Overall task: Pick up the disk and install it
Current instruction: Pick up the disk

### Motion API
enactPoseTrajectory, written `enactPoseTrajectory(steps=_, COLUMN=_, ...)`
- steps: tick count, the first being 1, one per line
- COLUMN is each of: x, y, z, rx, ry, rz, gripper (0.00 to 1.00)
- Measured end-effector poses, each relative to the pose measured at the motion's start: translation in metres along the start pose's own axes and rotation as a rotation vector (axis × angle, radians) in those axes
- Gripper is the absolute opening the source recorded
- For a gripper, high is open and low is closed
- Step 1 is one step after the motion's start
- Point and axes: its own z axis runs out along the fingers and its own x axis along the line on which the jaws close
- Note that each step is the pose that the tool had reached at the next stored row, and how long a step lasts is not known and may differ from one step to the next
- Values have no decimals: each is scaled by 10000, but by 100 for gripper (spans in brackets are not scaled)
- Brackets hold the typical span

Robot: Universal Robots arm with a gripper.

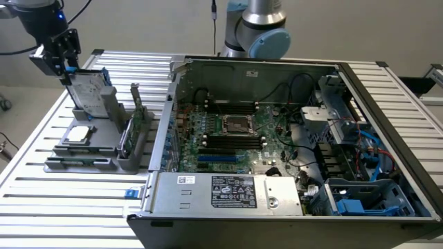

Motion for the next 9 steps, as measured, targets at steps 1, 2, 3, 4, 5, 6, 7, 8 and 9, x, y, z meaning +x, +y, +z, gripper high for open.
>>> enactPoseTrajectory(steps=1, x=4, y=-1, z=7, rx=-1, ry=-20, rz=-1, gripper=54)
enactPoseTrajectory(steps=2, x=7, y=-2, z=15, rx=-1, ry=-36, rz=-2, gripper=54)
enactPoseTrajectory(steps=3, x=10, y=-3, z=23, rx=-1, ry=-48, rz=-2, gripper=54)
enactPoseTrajectory(steps=4, x=13, y=-3, z=31, rx=-2, ry=-59, rz=-1, gripper=54)
enactPoseTrajectory(steps=5, x=16, y=-4, z=39, rx=-2, ry=-68, rz=-2, gripper=54)
enactPoseTrajectory(steps=6, x=18, y=-4, z=47, rx=-1, ry=-73, rz=-2, gripper=54)
enactPoseTrajectory(steps=7, x=18, y=-4, z=54, rx=-2, ry=-76, rz=-1, gripper=54)
enactPoseTrajectory(steps=8, x=19, y=-5, z=62, rx=-2, ry=-77, rz=-2, gripper=54)
enactPoseTrajectory(steps=9, x=19, y=-5, z=68, rx=-2, ry=-78, rz=-2, gripper=54)
